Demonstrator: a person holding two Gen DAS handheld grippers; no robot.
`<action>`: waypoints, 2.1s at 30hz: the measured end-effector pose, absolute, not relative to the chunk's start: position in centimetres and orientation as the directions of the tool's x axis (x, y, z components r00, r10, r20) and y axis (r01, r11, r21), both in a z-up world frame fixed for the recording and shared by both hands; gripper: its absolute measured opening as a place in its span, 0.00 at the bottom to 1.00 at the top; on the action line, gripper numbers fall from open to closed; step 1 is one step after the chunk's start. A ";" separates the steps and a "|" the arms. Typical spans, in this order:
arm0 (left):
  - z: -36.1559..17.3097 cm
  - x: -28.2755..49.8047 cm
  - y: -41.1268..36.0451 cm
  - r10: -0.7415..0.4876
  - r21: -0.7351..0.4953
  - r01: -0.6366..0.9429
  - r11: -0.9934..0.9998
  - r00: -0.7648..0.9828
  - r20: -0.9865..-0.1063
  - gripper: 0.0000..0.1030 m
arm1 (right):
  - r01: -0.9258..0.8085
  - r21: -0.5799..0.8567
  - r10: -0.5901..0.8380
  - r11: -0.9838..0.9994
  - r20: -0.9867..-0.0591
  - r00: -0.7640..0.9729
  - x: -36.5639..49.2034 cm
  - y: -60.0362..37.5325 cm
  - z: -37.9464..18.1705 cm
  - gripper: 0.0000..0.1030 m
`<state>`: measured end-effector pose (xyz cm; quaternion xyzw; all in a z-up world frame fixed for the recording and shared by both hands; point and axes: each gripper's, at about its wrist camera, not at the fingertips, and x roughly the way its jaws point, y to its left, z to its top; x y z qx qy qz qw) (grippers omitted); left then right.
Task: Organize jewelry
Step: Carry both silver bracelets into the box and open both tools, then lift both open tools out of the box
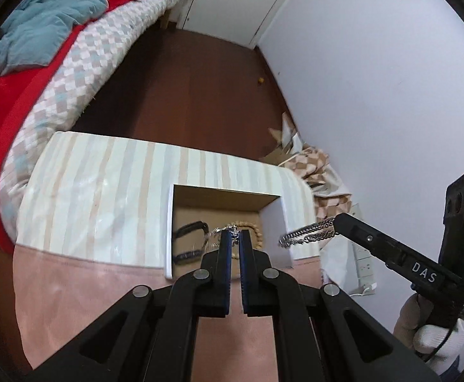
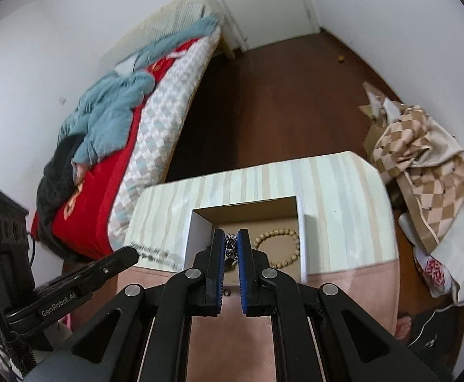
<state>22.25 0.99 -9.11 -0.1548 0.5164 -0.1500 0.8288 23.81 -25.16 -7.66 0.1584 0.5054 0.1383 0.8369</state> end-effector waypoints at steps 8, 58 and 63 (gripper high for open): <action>-14.0 26.9 0.2 -0.388 -0.389 0.066 0.919 0.325 -0.862 0.02 | -0.047 0.407 0.398 0.912 -0.854 0.334 29.0 -24.5 -12.7 0.08; -10.1 16.1 -1.7 0.059 0.043 -0.042 0.998 0.526 -0.848 0.99 | 0.016 -0.077 -0.074 0.997 -0.859 0.507 17.4 -25.6 -9.1 0.98; -7.3 13.9 -1.9 0.041 0.031 -0.028 0.999 0.575 -0.817 0.99 | 0.023 -0.070 -0.071 0.997 -0.823 0.563 14.5 -25.6 -6.1 0.98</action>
